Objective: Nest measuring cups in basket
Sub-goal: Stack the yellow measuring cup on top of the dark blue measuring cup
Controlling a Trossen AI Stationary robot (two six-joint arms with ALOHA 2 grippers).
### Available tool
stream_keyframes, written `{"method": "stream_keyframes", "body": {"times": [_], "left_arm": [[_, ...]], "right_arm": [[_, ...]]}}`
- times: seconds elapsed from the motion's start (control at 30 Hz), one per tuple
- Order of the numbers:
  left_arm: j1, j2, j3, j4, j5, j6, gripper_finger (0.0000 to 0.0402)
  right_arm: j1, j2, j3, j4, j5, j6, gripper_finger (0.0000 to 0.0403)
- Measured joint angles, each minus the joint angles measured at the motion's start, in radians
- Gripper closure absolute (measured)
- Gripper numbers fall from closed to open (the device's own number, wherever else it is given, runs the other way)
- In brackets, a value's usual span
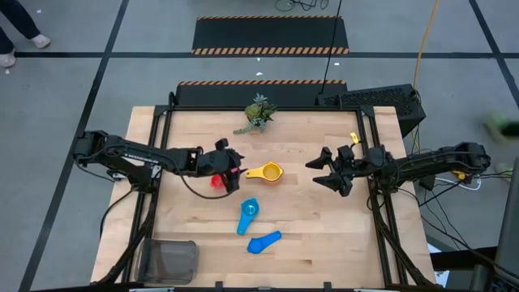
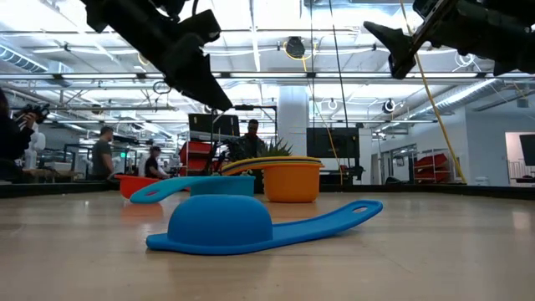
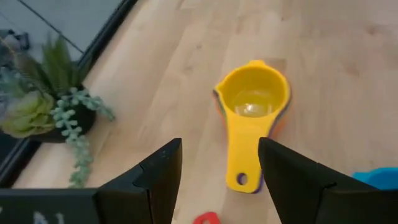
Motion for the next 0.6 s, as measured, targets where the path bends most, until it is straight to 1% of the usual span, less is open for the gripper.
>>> {"method": "stream_keyframes", "body": {"times": [0.1, 0.27, 0.37, 0.5, 0.6], "left_arm": [[0.0, 0.0, 0.001, -0.046, 0.046, 0.002, 0.0188], [0.006, 0.0, 0.001, -0.09, 0.051, -0.005, 0.0188], [0.018, 0.0, 0.001, -0.042, 0.051, -0.059, 0.0188], [0.025, 0.0, -0.002, -0.047, 0.05, -0.155, 0.0188], [0.014, 0.001, -0.003, -0.046, 0.05, -0.183, 0.0188]], "right_arm": [[-0.018, -0.019, 0.0, 0.0, 0.0, 0.001, 0.0095], [-0.052, -0.043, 0.0, -0.005, 0.0, -0.019, 0.0095], [-0.075, -0.046, 0.0, -0.033, 0.001, -0.019, 0.0095], [-0.103, -0.046, 0.0, -0.082, 0.002, -0.019, 0.0095], [-0.128, -0.045, 0.0, -0.112, 0.003, -0.019, 0.0095]]}}
